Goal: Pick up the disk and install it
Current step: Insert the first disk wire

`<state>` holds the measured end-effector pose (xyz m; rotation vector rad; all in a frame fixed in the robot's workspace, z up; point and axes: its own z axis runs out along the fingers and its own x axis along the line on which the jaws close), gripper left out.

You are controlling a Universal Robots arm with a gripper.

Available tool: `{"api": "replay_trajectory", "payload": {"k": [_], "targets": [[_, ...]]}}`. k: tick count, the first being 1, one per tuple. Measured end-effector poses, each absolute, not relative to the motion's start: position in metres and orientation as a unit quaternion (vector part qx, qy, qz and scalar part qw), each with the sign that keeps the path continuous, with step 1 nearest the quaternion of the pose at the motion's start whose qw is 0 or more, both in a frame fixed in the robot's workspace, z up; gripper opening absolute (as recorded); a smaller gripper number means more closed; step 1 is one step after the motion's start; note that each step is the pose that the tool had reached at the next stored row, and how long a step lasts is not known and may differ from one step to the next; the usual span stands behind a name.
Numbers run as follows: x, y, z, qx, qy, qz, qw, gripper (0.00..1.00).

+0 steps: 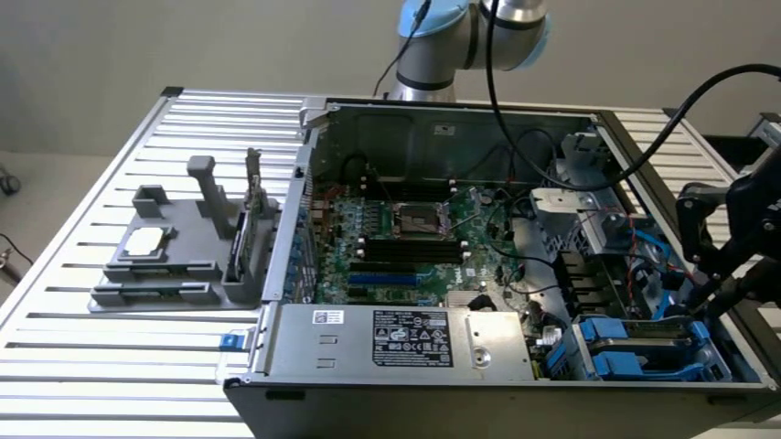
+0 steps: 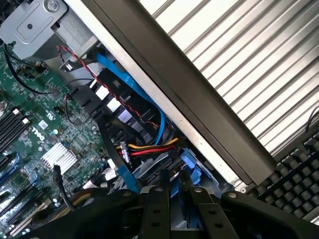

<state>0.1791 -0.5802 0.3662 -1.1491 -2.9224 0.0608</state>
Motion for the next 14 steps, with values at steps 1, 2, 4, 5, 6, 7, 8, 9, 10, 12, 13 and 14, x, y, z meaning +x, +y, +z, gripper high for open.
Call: {"api": "replay_trajectory", "payload": {"k": [1,2,4,5,6,7,8,9,10,12,13,14], "targets": [[0.179,-0.580,0.366,-0.366,-0.930,0.019,0.000,0.22],[0.179,-0.580,0.366,-0.366,-0.930,0.019,0.000,0.22],[0.179,-0.581,0.365,-0.367,-0.930,0.019,0.001,0.22],[0.179,-0.581,0.365,-0.369,-0.929,0.019,0.001,0.22],[0.179,-0.581,0.364,-0.372,-0.928,0.019,0.001,0.22],[0.179,-0.581,0.363,-0.376,-0.926,0.018,0.001,0.22],[0.179,-0.581,0.362,-0.381,-0.924,0.017,0.002,0.22],[0.179,-0.581,0.361,-0.386,-0.922,0.017,0.002,0.22],[0.179,-0.581,0.360,-0.391,-0.920,0.016,0.002,0.22],[0.179,-0.581,0.357,-0.401,-0.916,0.014,0.003,0.22],[0.179,-0.581,0.356,-0.405,-0.914,0.013,0.004,0.22],[0.179,-0.581,0.356,-0.409,-0.912,0.012,0.004,0.22]]}}
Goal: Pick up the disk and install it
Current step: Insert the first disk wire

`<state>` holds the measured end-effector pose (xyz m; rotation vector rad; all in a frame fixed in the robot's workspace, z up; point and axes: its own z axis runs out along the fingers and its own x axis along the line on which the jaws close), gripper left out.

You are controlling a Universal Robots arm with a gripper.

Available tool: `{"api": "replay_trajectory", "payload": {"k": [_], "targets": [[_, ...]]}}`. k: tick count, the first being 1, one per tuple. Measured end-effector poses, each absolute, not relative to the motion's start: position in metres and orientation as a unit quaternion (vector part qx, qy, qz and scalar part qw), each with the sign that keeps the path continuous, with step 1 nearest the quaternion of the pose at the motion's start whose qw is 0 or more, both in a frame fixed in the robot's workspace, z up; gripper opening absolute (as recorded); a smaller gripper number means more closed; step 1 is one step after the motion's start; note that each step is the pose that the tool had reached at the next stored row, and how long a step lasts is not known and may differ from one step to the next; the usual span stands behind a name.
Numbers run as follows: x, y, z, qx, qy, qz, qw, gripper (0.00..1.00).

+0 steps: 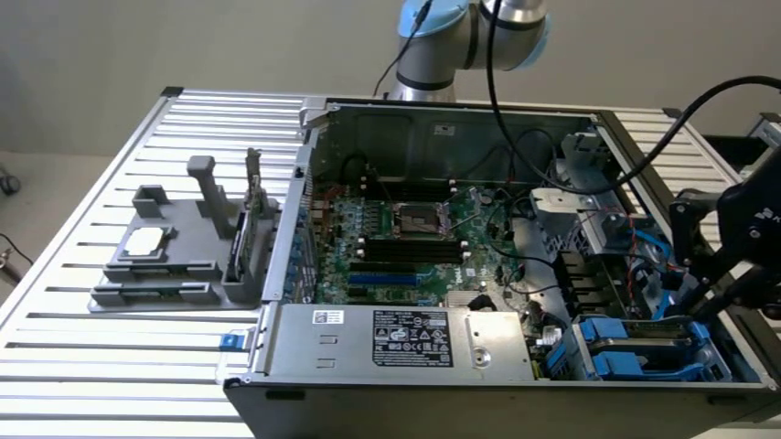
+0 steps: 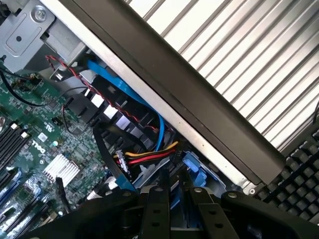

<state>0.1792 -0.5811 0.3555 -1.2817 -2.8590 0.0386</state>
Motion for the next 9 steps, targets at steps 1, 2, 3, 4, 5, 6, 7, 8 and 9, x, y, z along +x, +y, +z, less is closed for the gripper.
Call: {"api": "replay_trajectory", "payload": {"k": [1,2,3,4,5,6,7,8,9], "targets": [[0.1791,-0.5813,0.3552,-0.412,-0.911,0.012,0.004,0.22],[0.1792,-0.5817,0.3551,-0.413,-0.910,0.012,0.005,0.22],[0.1793,-0.5818,0.3551,-0.414,-0.910,0.012,0.005,0.22],[0.1792,-0.5823,0.3551,-0.414,-0.910,0.012,0.005,0.22],[0.1793,-0.5830,0.3550,-0.414,-0.910,0.012,0.005,0.22],[0.1793,-0.5836,0.3550,-0.415,-0.910,0.012,0.005,0.22],[0.1793,-0.5839,0.3551,-0.416,-0.909,0.012,0.006,0.22],[0.1793,-0.5842,0.3549,-0.419,-0.908,0.011,0.006,0.22],[0.1793,-0.5844,0.3548,-0.421,-0.907,0.010,0.006,0.22]]}}
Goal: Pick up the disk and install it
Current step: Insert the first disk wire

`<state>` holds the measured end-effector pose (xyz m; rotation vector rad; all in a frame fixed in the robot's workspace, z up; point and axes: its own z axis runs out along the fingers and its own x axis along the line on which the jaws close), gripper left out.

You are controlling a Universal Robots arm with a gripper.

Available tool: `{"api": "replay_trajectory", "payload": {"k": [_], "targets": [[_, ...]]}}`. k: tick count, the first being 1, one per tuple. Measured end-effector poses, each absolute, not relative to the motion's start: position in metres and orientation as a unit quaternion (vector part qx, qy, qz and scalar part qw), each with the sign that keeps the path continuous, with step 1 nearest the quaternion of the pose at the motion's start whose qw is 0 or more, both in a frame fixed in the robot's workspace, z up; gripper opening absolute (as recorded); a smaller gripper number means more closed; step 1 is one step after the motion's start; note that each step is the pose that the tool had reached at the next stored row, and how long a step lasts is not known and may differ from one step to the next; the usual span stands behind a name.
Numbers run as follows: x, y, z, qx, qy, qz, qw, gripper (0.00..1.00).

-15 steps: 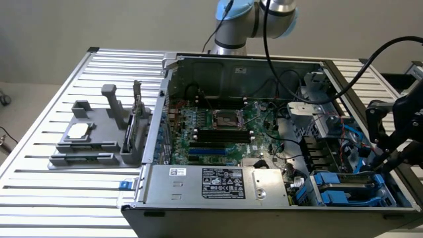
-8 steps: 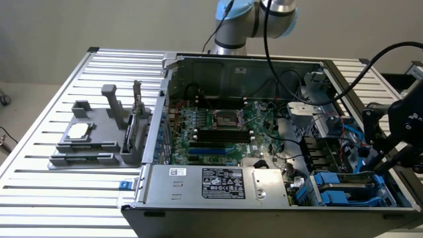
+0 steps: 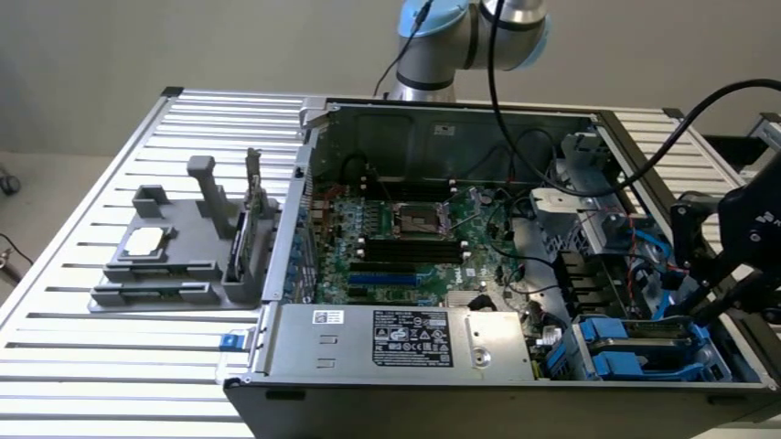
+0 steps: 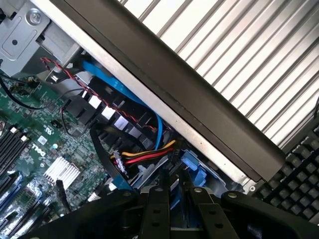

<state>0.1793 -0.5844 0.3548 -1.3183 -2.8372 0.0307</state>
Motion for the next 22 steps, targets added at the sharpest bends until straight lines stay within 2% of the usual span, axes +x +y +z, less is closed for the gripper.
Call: {"api": "replay_trajectory", "payload": {"k": [16,22], "targets": [[0.1793,-0.5885,0.3474,-0.481,-0.877,0.004,0.010,0.22],[0.1793,-0.5899,0.3455,-0.488,-0.873,-0.011,0.018,0.22]]}}
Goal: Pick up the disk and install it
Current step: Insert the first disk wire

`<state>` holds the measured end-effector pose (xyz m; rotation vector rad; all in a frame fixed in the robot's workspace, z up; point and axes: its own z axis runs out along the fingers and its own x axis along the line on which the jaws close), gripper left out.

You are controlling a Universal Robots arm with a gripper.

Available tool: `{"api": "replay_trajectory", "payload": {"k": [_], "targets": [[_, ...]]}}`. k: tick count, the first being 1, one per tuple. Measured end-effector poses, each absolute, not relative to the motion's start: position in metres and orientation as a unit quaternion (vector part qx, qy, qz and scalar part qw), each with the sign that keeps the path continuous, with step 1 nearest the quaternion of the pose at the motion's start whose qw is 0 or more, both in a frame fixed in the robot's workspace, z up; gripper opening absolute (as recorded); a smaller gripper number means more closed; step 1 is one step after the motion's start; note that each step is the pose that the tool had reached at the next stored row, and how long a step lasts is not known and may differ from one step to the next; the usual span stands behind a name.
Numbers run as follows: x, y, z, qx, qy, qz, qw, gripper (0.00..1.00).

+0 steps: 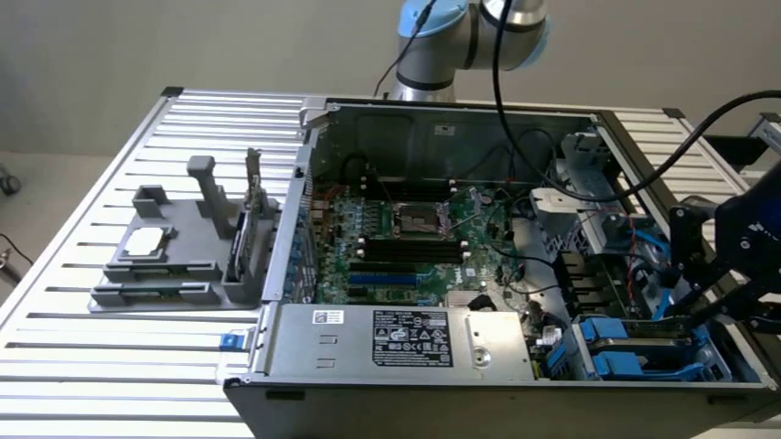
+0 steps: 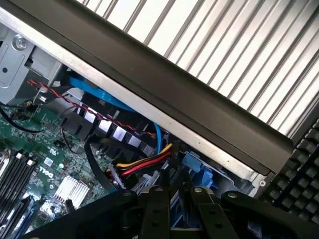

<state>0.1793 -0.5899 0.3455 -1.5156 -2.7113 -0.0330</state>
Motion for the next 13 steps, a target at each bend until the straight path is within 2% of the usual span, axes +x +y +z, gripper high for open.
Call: {"api": "replay_trajectory", "payload": {"k": [13], "targets": [[0.1795,-0.5923,0.3440,-0.503,-0.864,-0.016,0.020,0.22]]}}
